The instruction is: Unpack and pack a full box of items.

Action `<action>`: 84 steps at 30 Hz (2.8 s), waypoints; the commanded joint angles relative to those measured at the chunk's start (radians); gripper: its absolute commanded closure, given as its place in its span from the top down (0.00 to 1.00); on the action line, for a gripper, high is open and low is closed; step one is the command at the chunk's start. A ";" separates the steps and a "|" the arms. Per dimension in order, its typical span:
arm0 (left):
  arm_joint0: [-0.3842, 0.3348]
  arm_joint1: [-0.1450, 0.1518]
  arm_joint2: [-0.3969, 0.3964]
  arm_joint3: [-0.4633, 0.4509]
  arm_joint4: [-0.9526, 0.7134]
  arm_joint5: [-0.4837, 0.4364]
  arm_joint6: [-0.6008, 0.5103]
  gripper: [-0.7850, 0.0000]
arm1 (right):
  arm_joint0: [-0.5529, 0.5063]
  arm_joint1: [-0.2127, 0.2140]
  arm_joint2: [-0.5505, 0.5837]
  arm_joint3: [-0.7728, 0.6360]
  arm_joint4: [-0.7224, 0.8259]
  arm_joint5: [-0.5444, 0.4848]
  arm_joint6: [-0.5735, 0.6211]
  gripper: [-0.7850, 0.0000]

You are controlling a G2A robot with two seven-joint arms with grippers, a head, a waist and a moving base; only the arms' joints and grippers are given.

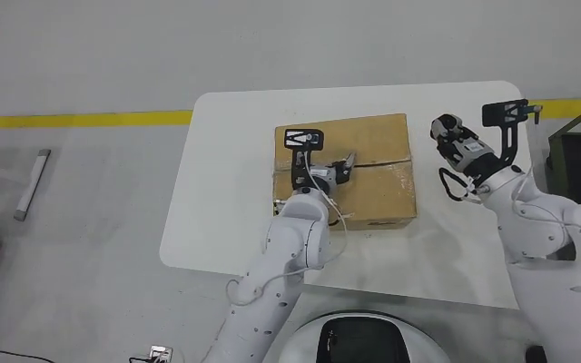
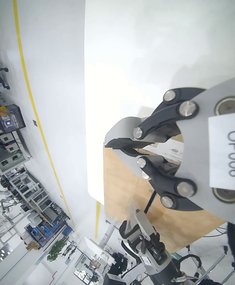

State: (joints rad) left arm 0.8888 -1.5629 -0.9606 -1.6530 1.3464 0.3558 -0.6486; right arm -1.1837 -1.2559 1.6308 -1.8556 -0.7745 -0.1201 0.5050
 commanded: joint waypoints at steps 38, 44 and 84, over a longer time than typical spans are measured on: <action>0.217 -0.008 -0.268 -0.311 0.250 0.157 -0.075 1.00 | -0.051 0.017 -0.112 -0.168 0.046 -0.004 -0.073 0.00; 0.327 0.005 -0.424 -0.405 0.245 0.149 -0.069 1.00 | 0.000 0.001 -0.328 -0.169 -0.071 0.023 -0.115 0.00; 0.379 0.020 -0.528 -0.411 0.089 -0.017 -0.034 1.00 | 0.134 -0.093 -0.591 0.115 -0.380 0.259 -0.220 0.00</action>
State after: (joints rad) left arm 1.2702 -1.5436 -1.4894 -2.0699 1.4344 0.3432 -0.6839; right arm -1.0423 -1.3509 1.0271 -1.7359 -1.1537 0.1420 0.2823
